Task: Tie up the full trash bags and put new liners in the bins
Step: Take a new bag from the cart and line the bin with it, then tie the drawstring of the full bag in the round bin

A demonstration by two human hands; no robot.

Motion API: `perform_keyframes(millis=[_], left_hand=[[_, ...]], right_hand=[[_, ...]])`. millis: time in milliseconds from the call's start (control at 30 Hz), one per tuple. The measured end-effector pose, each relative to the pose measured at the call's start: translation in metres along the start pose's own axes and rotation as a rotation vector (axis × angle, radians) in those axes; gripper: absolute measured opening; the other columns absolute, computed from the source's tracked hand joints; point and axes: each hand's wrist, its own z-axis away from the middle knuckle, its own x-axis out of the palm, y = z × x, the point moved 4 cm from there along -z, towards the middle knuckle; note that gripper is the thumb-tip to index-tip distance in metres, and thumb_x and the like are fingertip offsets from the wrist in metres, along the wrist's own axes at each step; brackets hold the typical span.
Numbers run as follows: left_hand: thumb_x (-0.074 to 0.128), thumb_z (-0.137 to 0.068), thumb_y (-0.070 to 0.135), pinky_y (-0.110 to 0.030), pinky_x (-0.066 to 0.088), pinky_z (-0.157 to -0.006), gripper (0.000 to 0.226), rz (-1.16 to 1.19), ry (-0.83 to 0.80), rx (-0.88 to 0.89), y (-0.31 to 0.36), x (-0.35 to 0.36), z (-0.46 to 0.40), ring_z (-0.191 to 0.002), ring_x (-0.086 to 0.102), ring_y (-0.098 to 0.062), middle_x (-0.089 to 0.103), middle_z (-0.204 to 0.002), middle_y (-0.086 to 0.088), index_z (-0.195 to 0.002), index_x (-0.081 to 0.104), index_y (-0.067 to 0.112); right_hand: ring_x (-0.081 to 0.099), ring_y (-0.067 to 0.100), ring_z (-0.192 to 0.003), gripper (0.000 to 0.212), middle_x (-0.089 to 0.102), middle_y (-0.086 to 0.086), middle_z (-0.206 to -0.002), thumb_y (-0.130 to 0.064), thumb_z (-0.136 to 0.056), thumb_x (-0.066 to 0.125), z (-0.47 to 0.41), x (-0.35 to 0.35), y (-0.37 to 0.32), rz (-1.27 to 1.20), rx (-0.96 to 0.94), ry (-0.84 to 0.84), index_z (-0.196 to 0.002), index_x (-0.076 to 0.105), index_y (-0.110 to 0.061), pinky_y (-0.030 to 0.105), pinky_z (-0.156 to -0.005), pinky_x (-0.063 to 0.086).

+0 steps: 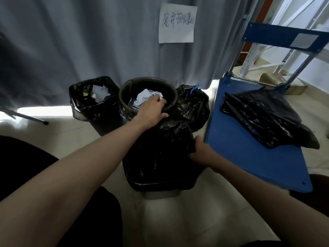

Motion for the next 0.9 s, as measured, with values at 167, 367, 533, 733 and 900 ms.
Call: perform_keyframes(millis=[167,367,533,733,900], left_hand=[[0.064,-0.088,0.042,-0.04,0.044,-0.092,0.039,0.006,-0.073,0.046,-0.013,-0.014,0.038,-0.116,0.05,-0.029,0.047,-0.126,-0.008,-0.119,0.06,0.018],[0.064,-0.086,0.029,-0.044,0.05,-0.088,0.021,0.027,-0.147,-0.066,-0.029,-0.03,0.073,-0.11,0.057,-0.029,0.054,-0.122,-0.009,-0.103,0.061,0.016],[0.067,-0.082,0.021,-0.041,0.052,-0.087,0.014,0.028,-0.263,-0.227,-0.062,-0.036,0.103,-0.101,0.062,-0.027,0.066,-0.106,-0.007,-0.095,0.065,0.019],[0.08,-0.073,0.034,-0.025,0.056,-0.056,0.018,0.307,-0.563,-0.326,-0.096,-0.039,0.152,-0.058,0.064,-0.012,0.068,-0.064,0.007,-0.082,0.074,0.021],[0.084,-0.064,0.047,-0.021,0.049,-0.055,0.03,0.242,-0.501,-0.316,-0.1,-0.034,0.177,-0.054,0.062,-0.009,0.068,-0.059,0.008,-0.074,0.074,0.021]], right_hand=[[0.057,0.033,-0.104,0.041,0.056,0.019,-0.115,-0.021,-0.09,0.058,-0.013,0.024,-0.051,-0.042,-0.048,-0.035,-0.119,0.033,-0.007,0.038,-0.077,0.046],[0.059,0.039,-0.109,0.048,0.051,0.02,-0.125,-0.014,-0.085,0.064,-0.022,0.06,-0.109,-0.255,-0.051,-0.073,-0.123,0.036,-0.006,0.054,-0.079,0.057],[0.061,0.036,-0.084,0.04,0.046,0.02,-0.126,-0.005,-0.091,0.059,-0.034,0.088,-0.14,-0.491,-0.03,-0.133,-0.124,0.037,-0.003,0.028,-0.027,0.045],[0.062,0.039,-0.095,0.024,0.048,0.025,-0.134,-0.008,-0.098,0.052,-0.042,0.108,-0.16,-0.655,-0.051,-0.228,-0.117,0.036,-0.01,0.037,-0.051,0.057],[0.065,0.035,-0.083,0.036,0.047,0.023,-0.127,-0.002,-0.089,0.064,-0.048,0.108,-0.17,-0.632,-0.115,-0.047,-0.102,0.032,-0.013,0.029,-0.043,0.056]])
